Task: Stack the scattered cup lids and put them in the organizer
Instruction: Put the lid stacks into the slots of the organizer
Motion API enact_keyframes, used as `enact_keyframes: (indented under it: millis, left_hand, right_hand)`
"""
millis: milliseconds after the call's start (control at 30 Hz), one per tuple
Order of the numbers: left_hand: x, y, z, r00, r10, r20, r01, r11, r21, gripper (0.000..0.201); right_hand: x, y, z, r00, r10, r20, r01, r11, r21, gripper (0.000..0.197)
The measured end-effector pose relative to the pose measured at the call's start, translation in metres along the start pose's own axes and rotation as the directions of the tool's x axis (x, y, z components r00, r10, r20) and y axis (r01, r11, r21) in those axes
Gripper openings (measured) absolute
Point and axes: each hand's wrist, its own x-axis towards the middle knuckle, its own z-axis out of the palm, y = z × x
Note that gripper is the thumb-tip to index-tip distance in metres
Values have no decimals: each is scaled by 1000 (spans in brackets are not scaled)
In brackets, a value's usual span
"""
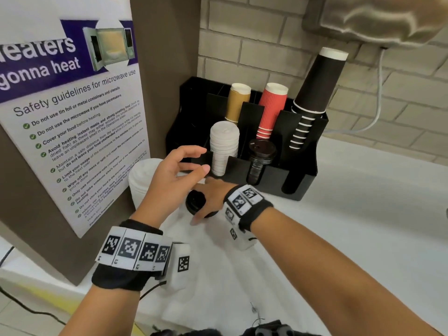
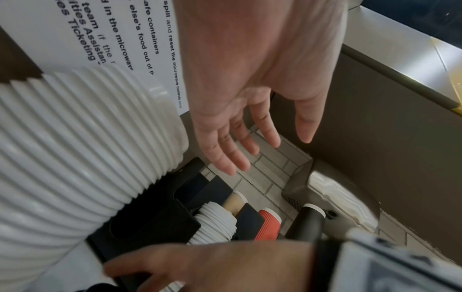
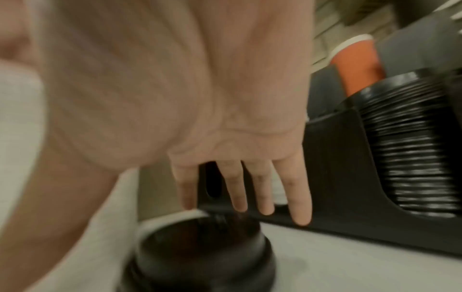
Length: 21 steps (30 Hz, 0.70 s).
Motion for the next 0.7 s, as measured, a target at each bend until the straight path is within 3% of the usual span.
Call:
enact_keyframes:
  millis: [167,267,300,367,433,500,600,700]
  left_hand:
    - [-2,0,0,1000,-2,-1,2,1000,15,31]
    - [-2,-1,0,1000,2,-4,-2,1000,13,31]
    - [-2,-1,1,1000,0,-2,0,1000,21,32]
    - [-2,-1,2,999,-25,39,24,999,25,40]
    - [-3,-1,6,985,-69,158,66,997,27,65]
    - [-6,0,12,957,-79,280,84,996,-6,90]
    - [-8,3,25,941,2,339,46,990,-134,94]
    - [-6,5,31,939,45,340,23,981,-194,91]
  right_hand:
    - [11,2,12,999,-15,-52,17,999,50,82]
    - [-5,22,11,988,-41,-150,88,944,317,74]
    - [-15,28,10,973,-42,-227,144,878,457,69]
    - [-40,37,6,918,-25,-397,313,660,683,60]
    - [-68,39,4,867,-14,-499,461,406,789,58]
    - [-93,36,5,823,-17,-567,552,251,795,61]
    - [-118,32,7,775,-9,-632,622,188,760,65]
    - [-131,34,6,762,14,-647,632,196,749,67]
